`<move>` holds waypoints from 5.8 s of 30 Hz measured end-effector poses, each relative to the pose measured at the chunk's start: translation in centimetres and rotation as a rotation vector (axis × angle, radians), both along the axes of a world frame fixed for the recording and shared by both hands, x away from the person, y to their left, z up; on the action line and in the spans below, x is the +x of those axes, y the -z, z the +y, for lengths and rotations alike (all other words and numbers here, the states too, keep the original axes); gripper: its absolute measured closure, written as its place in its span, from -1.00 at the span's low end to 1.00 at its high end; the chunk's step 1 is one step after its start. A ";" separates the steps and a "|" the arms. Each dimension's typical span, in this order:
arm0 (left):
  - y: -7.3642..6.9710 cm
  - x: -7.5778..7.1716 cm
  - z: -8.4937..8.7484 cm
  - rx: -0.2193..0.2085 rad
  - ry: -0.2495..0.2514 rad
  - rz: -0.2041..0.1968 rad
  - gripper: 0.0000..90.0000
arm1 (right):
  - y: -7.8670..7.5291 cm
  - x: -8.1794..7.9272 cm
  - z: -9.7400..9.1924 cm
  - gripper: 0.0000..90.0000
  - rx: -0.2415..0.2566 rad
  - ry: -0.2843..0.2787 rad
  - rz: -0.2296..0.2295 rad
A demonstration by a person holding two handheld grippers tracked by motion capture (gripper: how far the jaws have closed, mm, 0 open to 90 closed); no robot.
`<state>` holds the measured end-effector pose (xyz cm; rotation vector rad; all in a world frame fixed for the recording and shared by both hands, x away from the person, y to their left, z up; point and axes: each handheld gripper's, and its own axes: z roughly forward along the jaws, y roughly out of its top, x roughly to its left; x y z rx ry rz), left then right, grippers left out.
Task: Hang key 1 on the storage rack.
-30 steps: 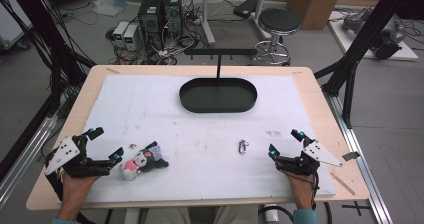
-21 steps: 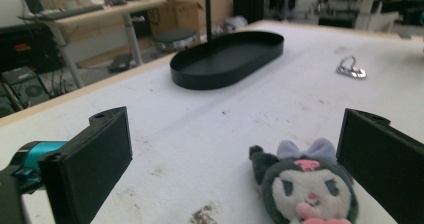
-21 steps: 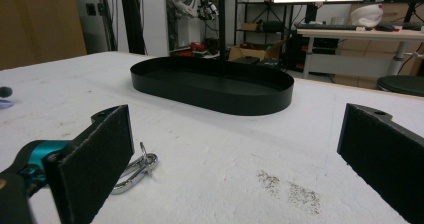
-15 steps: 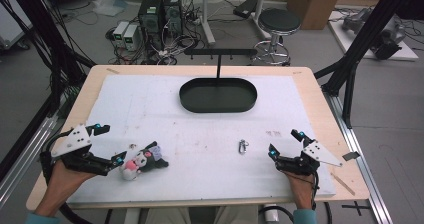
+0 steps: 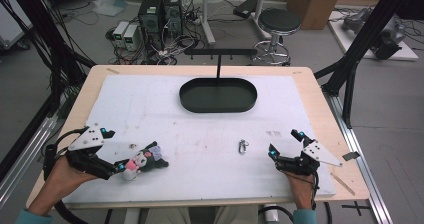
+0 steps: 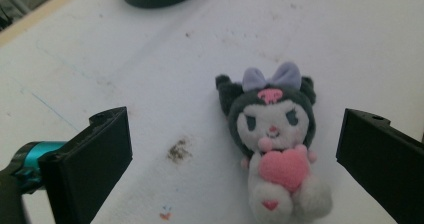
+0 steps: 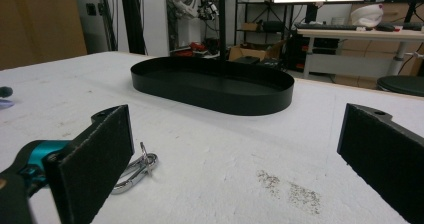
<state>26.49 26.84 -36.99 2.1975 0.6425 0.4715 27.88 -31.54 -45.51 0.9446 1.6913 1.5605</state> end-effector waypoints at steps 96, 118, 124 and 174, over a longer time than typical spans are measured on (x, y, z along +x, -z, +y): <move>1.7 0.8 -2.6 0.057 -0.112 0.195 0.18 | 0.0 0.0 0.0 -0.98 0.002 -0.003 -0.002; -0.5 3.1 -0.6 -0.315 -0.195 0.022 0.18 | 0.0 0.0 0.0 -0.98 0.004 -0.003 0.000; -1.8 4.1 -0.9 -0.325 -0.206 0.000 0.18 | 0.0 -0.1 0.0 -0.98 0.004 -0.003 -0.001; -8.3 15.3 -9.6 -0.206 -0.224 -0.048 0.18 | 0.0 -0.1 0.0 -0.98 0.005 -0.001 0.000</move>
